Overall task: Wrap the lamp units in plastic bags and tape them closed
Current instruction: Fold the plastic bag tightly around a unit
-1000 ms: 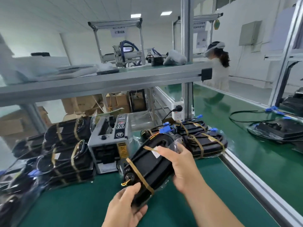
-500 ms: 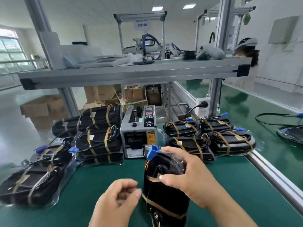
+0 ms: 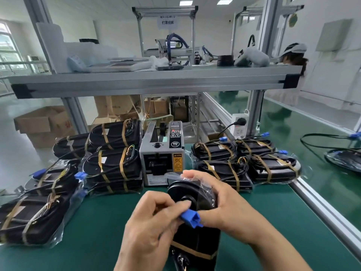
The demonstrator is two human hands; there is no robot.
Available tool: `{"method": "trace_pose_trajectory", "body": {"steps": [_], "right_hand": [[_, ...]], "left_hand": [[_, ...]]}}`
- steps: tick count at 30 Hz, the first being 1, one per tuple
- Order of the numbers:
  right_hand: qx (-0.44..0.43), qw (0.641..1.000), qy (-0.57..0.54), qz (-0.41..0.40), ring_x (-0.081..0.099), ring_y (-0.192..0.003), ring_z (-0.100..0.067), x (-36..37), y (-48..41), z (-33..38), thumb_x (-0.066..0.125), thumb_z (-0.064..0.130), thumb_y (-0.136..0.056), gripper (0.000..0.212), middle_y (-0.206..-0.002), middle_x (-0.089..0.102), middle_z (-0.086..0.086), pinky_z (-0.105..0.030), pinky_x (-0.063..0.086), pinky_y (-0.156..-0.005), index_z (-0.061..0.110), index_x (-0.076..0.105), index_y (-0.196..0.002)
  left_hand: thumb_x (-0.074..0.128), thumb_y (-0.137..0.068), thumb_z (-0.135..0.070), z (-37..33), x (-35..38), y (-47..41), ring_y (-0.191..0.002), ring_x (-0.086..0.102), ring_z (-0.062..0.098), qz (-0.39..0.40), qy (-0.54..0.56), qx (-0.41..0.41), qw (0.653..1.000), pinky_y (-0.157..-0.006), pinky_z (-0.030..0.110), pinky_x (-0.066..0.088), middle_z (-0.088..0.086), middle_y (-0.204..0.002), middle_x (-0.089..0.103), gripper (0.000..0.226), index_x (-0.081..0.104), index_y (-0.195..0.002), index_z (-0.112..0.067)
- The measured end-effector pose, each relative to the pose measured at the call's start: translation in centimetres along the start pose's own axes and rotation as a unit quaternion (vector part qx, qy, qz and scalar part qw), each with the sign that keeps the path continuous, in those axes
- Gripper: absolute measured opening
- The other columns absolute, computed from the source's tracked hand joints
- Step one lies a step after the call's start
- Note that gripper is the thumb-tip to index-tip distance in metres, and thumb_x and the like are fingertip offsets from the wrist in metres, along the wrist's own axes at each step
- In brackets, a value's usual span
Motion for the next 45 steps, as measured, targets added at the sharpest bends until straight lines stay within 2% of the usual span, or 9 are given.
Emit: {"method": "trace_pose_trajectory", "body": {"steps": [4, 7, 14, 17, 24, 27, 32, 39, 45], "right_hand": [[-0.004, 0.996, 0.029, 0.089, 0.056, -0.125, 0.002, 0.4, 0.3, 0.1, 0.093, 0.022, -0.059, 0.106, -0.137, 0.05, 0.033, -0.021, 0.048, -0.103, 0.062, 0.035, -0.138], [-0.021, 0.998, 0.032, 0.047, 0.056, -0.125, 0.004, 0.8, 0.6, 0.2, 0.097, 0.031, -0.05, 0.114, -0.134, 0.052, 0.031, -0.017, 0.043, -0.105, 0.06, 0.032, -0.138], [-0.086, 0.991, 0.053, -0.088, 0.06, -0.118, 0.001, 1.1, 1.1, 0.5, 0.093, 0.046, -0.054, 0.106, -0.131, 0.056, 0.029, -0.009, 0.043, -0.096, 0.054, 0.032, -0.142], [-0.094, 0.991, 0.049, -0.08, 0.06, -0.12, 0.001, 1.8, 0.5, 0.8, 0.088, 0.05, -0.064, 0.099, -0.132, 0.057, 0.029, -0.013, 0.044, -0.099, 0.042, 0.034, -0.147], [-0.077, 0.995, 0.022, -0.064, 0.06, -0.12, 0.002, 1.6, -0.1, 0.7, 0.086, 0.041, -0.07, 0.095, -0.131, 0.06, 0.026, -0.013, 0.044, -0.102, 0.042, 0.032, -0.148], [-0.083, 0.994, 0.038, -0.059, 0.063, -0.116, -0.001, 1.7, -0.1, 0.7, 0.08, 0.022, -0.075, 0.089, -0.129, 0.061, 0.025, -0.013, 0.045, -0.099, 0.041, 0.032, -0.147], [-0.096, 0.993, 0.058, -0.048, 0.064, -0.115, -0.003, 2.1, -0.1, 1.0, 0.075, 0.007, -0.076, 0.093, -0.128, 0.061, 0.025, -0.011, 0.043, -0.097, 0.036, 0.028, -0.152], [-0.111, 0.989, 0.088, -0.035, 0.071, -0.097, -0.007, 3.1, 0.2, 1.6, 0.074, 0.015, -0.073, 0.102, -0.119, 0.066, 0.022, -0.022, 0.053, -0.091, 0.043, 0.018, -0.154], [-0.084, 0.986, 0.104, -0.102, 0.061, -0.098, 0.016, 2.5, 0.4, 1.0, 0.072, 0.016, -0.073, 0.107, -0.115, 0.057, 0.046, 0.0, 0.039, -0.084, 0.038, 0.005, -0.154]], "left_hand": [[0.051, -0.085, -0.075, -1.2, 2.3, 0.8, -0.066, 0.05, 0.001, 0.166, 0.012, -0.053, 0.985, -0.065, 0.004, 0.039, 0.01, -0.082, 0.064, 0.071, 0.077, -0.095, -0.01], [0.064, -0.091, -0.026, -2.2, 0.9, 0.9, -0.071, 0.056, -0.004, 0.083, -0.025, -0.022, 0.996, -0.067, 0.007, 0.046, -0.016, -0.089, 0.064, 0.019, 0.079, -0.103, -0.026], [0.048, -0.072, -0.003, -2.6, 0.8, 0.8, -0.09, 0.065, -0.006, 0.085, -0.061, 0.036, 0.994, -0.077, 0.01, 0.052, -0.024, -0.11, 0.069, 0.053, 0.074, -0.11, -0.028], [0.053, -0.068, 0.009, -0.2, -0.6, 0.4, -0.083, 0.072, -0.002, 0.033, 0.049, -0.054, 0.997, -0.074, 0.008, 0.051, -0.022, -0.089, 0.075, 0.058, 0.072, -0.104, -0.032], [0.074, -0.074, -0.04, 2.6, -2.1, -1.8, -0.066, 0.064, 0.01, -0.017, 0.104, -0.125, 0.987, -0.063, 0.013, 0.05, -0.006, -0.078, 0.067, 0.019, 0.073, -0.093, -0.039], [0.08, -0.075, -0.046, 3.8, -1.8, -3.7, -0.077, 0.052, 0.011, 0.061, 0.011, -0.103, 0.993, -0.071, 0.01, 0.041, -0.011, -0.088, 0.051, 0.038, 0.068, -0.111, -0.052], [0.075, -0.082, -0.044, 4.1, -1.2, -5.8, -0.075, 0.05, 0.009, 0.134, 0.024, -0.097, 0.986, -0.068, 0.008, 0.038, -0.011, -0.086, 0.048, 0.002, 0.074, -0.083, -0.044], [0.077, -0.083, -0.02, 3.6, -1.3, -6.4, -0.076, 0.055, 0.013, 0.015, 0.016, -0.137, 0.99, -0.072, 0.024, 0.047, -0.009, -0.089, 0.054, 0.017, 0.069, -0.081, -0.035], [0.062, -0.07, -0.076, 0.8, -1.7, -4.2, -0.082, 0.057, 0.003, 0.046, -0.064, -0.17, 0.982, -0.062, 0.017, 0.041, -0.015, -0.091, 0.058, 0.039, 0.062, -0.084, -0.04]]}}
Point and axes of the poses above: each hand's wrist, its own y-axis away from the middle knuckle, its own x-axis out of the palm, z = x × y, the point moved 7 cm from there along -y, towards the middle knuckle
